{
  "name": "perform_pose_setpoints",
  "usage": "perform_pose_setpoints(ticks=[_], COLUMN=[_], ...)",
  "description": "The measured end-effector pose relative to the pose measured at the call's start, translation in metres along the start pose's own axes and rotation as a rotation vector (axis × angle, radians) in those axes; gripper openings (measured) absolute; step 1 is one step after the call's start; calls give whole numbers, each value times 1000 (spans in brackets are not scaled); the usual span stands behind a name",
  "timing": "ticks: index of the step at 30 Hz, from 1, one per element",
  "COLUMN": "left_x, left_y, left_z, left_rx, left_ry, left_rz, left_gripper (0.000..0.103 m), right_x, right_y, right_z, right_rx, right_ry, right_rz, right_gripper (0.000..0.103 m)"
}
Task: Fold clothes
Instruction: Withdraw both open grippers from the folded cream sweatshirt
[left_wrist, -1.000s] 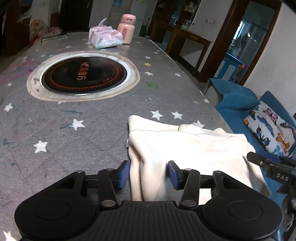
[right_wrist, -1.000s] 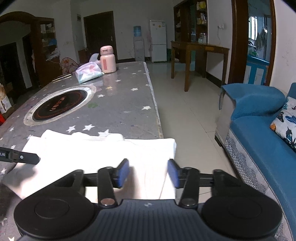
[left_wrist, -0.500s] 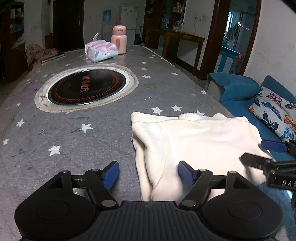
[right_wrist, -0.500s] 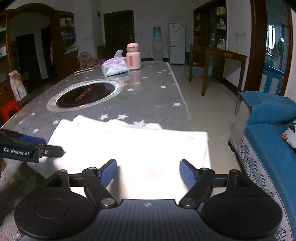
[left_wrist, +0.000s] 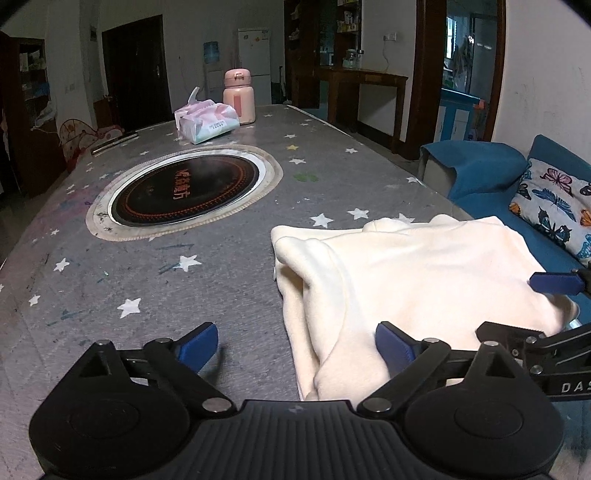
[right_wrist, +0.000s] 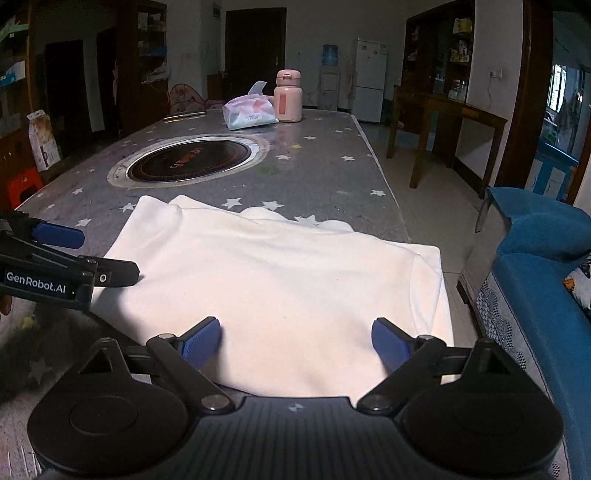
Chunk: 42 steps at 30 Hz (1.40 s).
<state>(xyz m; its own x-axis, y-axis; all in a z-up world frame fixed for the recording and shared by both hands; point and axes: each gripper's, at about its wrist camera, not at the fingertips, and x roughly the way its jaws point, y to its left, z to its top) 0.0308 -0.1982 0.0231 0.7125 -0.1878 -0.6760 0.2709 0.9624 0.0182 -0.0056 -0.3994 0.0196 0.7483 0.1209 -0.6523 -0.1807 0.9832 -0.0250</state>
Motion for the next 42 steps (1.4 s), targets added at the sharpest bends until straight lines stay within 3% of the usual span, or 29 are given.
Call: perform_pose_setpoints(ticks=[7,12,27,34,42], left_x=[2,3,6,6,6], left_y=[2,3,9,9,10], left_z=[-2,-2,-3,-2,-2], left_rx=[-7,-9,-19,-24,-22], left_ry=[3,5,22,28,32], left_rz=[0,-2,-24,-24,-28], left_gripper=[100,101,103,103,103], right_x=[3,21,62,50,78], right_y=[-6,-16,-22,-15,5], right_z=[16,30,49,64,72], right_rx=[3,47,64,43,-1], right_ry=[-24,0,40,18,69], right_rz=[9,31,18,63,67], right_gripper=[92,82,80,79,79])
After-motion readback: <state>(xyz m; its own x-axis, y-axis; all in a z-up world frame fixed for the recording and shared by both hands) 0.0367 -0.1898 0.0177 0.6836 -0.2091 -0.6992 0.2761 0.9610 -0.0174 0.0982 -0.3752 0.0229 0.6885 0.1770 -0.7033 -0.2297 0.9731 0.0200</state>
